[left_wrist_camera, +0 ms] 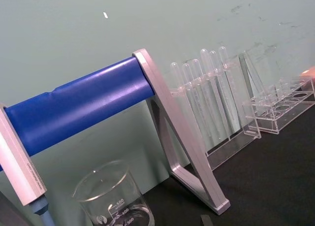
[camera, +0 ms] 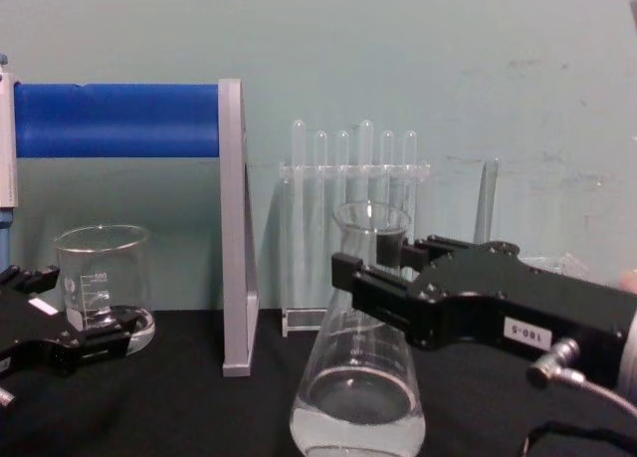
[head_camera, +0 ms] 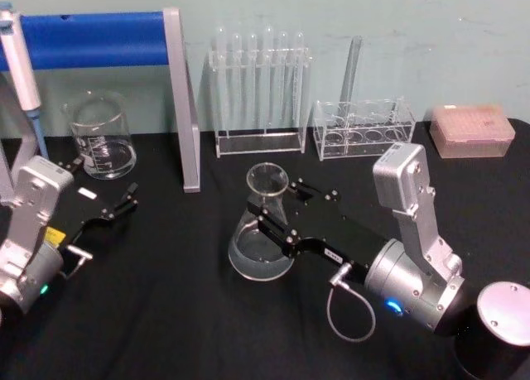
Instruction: Grasp the erlenmeyer flask with one hand, shake it three times, then place it back.
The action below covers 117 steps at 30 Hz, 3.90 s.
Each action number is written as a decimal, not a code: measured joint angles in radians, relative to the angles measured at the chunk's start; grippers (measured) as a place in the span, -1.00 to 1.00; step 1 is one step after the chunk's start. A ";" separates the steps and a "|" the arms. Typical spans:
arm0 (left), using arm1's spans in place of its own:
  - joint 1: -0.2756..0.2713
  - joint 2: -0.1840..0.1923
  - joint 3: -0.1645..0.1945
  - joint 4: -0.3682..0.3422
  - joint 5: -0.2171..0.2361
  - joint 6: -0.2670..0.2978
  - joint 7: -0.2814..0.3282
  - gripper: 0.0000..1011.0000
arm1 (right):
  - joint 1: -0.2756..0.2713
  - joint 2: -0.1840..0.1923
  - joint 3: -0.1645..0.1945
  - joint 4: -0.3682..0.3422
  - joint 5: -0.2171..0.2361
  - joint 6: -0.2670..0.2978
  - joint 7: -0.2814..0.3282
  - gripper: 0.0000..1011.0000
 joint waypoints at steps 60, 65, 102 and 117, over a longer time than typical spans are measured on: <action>0.000 0.000 0.000 0.000 0.000 0.000 0.000 0.98 | 0.074 0.056 -0.064 0.202 0.036 -0.126 0.114 -0.10; 0.000 0.000 0.000 0.000 0.000 0.000 0.000 0.98 | 0.072 0.054 -0.061 0.203 0.040 -0.128 0.112 -0.10; 0.000 0.000 0.000 0.000 0.000 0.000 0.000 0.98 | 0.066 0.051 -0.061 0.196 0.025 -0.111 0.095 -0.10; 0.000 0.000 0.000 0.000 0.000 0.000 0.000 0.98 | 0.066 0.051 -0.061 0.196 0.026 -0.111 0.095 -0.10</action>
